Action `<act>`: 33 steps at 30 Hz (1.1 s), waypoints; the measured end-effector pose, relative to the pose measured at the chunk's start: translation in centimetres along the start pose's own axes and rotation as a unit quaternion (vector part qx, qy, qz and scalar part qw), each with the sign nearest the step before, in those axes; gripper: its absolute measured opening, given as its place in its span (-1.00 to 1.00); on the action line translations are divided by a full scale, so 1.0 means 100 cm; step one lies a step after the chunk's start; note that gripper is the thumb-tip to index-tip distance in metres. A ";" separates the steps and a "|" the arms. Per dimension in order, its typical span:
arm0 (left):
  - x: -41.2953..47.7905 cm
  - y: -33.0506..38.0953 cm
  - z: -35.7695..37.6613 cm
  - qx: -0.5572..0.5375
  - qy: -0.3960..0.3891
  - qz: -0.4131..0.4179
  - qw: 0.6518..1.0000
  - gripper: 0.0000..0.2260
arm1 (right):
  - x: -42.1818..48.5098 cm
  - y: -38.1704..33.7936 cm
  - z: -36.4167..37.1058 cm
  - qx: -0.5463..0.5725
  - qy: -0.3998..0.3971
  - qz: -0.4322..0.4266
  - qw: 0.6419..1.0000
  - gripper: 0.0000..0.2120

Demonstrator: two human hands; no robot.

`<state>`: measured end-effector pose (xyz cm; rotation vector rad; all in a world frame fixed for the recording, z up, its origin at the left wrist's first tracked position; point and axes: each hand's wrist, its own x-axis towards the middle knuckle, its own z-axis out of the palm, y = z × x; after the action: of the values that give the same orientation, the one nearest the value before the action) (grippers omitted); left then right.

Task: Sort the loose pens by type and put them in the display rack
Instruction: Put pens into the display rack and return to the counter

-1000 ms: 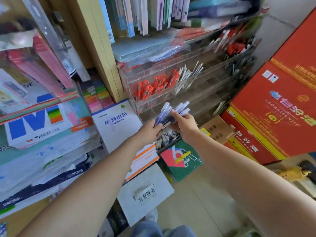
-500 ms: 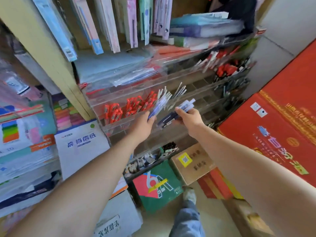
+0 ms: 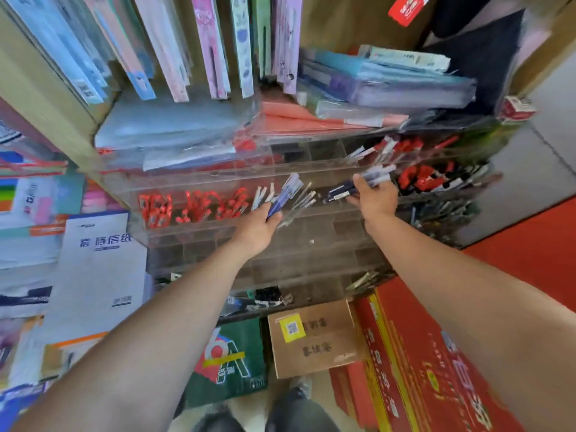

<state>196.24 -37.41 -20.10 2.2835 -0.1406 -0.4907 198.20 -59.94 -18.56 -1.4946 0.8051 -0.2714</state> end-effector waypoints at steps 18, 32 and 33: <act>0.025 0.001 0.019 -0.077 -0.045 -0.022 0.996 -0.76 | 0.036 0.040 0.021 -0.155 -0.062 0.040 0.985 -0.77; 0.022 0.033 0.027 -0.084 -0.136 0.034 0.987 -0.87 | -0.017 0.014 0.003 0.007 -0.337 0.083 0.938 -0.87; 0.022 0.036 0.028 -0.068 -0.138 0.036 0.988 -0.87 | -0.017 0.014 0.002 0.023 -0.344 0.088 0.935 -0.90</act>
<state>197.37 -42.37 -19.95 2.0624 -0.3160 -0.7532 196.68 -58.55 -19.38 -1.3304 0.3549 0.3578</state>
